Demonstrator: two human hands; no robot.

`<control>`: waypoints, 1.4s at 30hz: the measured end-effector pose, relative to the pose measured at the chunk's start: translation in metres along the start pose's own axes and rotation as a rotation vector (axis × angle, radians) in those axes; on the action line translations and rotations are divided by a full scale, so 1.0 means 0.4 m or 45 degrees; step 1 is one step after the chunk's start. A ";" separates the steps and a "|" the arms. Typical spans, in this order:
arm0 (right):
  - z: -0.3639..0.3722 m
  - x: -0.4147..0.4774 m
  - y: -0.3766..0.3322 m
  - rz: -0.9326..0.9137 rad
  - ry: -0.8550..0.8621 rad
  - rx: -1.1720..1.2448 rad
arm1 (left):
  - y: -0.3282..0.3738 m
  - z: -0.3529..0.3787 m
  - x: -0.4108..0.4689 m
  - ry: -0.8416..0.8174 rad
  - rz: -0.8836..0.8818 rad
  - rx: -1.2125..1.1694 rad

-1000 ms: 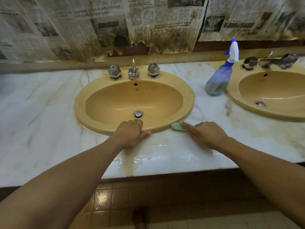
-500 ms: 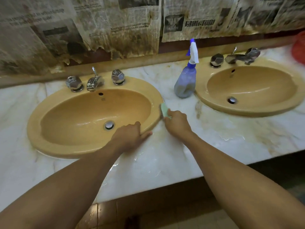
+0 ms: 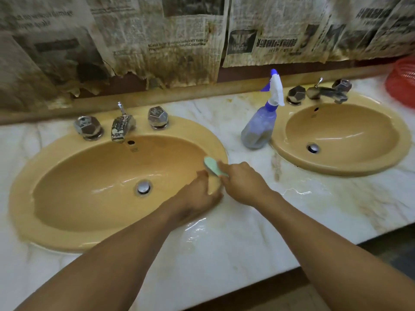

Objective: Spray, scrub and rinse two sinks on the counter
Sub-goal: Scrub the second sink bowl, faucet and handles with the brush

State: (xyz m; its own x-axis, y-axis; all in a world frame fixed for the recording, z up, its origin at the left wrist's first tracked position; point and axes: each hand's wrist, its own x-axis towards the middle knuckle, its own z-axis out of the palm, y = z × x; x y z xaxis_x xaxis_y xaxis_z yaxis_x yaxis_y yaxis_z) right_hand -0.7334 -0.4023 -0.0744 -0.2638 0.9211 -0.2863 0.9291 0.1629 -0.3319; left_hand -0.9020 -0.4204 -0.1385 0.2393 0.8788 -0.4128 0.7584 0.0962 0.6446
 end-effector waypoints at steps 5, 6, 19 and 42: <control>-0.045 0.075 -0.027 0.083 -0.070 -0.114 | -0.044 -0.059 -0.070 -0.280 0.044 0.144; -0.048 0.117 -0.038 0.088 -0.061 -0.090 | -0.057 -0.072 -0.088 -0.319 0.035 0.146; -0.066 0.412 -0.243 -0.073 -0.041 -0.037 | -0.495 -0.332 -0.344 -0.354 -0.408 0.549; -0.053 0.355 -0.239 0.265 0.142 0.161 | -0.700 -0.482 -0.383 0.356 0.034 0.893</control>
State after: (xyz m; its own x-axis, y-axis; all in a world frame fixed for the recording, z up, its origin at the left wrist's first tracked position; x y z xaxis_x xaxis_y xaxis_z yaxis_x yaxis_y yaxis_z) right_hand -0.8541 -0.2796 -0.0645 -0.0337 0.9645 -0.2620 0.9187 -0.0733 -0.3882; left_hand -1.2678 -0.4919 -0.1316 0.1712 0.9715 -0.1642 0.9849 -0.1647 0.0530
